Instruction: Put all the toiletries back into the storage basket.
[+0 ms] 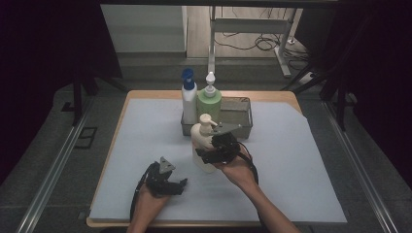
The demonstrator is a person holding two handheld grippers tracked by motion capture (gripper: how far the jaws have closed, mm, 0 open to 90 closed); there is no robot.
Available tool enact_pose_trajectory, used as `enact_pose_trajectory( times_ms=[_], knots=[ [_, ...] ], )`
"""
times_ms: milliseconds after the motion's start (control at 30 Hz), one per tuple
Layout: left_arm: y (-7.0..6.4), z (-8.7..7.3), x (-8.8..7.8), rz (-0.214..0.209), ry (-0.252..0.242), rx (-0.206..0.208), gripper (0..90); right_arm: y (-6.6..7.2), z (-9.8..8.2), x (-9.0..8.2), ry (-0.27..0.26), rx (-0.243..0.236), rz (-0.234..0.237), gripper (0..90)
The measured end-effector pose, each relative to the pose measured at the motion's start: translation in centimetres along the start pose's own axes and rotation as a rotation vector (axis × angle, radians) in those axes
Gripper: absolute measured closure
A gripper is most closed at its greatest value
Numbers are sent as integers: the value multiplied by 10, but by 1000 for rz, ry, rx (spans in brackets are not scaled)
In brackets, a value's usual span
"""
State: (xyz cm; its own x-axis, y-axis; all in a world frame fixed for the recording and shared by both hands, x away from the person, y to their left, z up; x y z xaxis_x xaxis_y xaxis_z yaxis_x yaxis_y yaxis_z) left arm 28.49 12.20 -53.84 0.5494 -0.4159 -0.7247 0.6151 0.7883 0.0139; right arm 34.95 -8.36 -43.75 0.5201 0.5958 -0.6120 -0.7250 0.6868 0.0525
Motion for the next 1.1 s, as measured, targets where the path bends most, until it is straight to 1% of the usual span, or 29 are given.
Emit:
enact_pose_trajectory(
  times_ms=[200, 367, 467, 633, 867, 1100],
  knots=[
    [0, 0, 0, 0, 0, 0, 120, 1, 4, -2, -22, -5, -1, 344],
    [0, 0, 0, 0, 0, 0, 120, 0, 5, -5, -9, -17, 0, 355],
    [0, 0, 0, -1, -1, -2, 120, 0, 5, -7, -2, -9, -5, 360],
    [0, 0, 0, -2, -2, -4, 120, -1, 5, -12, 14, -9, -7, 363],
    [0, 0, 0, -2, -1, -5, 120, -9, 6, -25, 29, -11, -22, 365],
    [0, 0, 0, -2, -1, -5, 120, -20, 8, -42, 18, 21, -21, 366]
  ],
)
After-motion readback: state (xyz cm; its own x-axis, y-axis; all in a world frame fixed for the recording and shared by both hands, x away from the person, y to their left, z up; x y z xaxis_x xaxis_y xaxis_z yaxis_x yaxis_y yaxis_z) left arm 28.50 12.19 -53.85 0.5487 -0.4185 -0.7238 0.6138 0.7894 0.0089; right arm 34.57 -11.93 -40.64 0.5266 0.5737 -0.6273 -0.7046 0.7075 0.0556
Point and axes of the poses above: each handheld gripper's, and its own axes: x roughly forward along the jaws, z roughly out of its top, y roughly to its left, the point moved 2 cm from there along x, roughly forward along the jaws, and after that the axes turned 3 degrees about x, right-handed, at the moved point
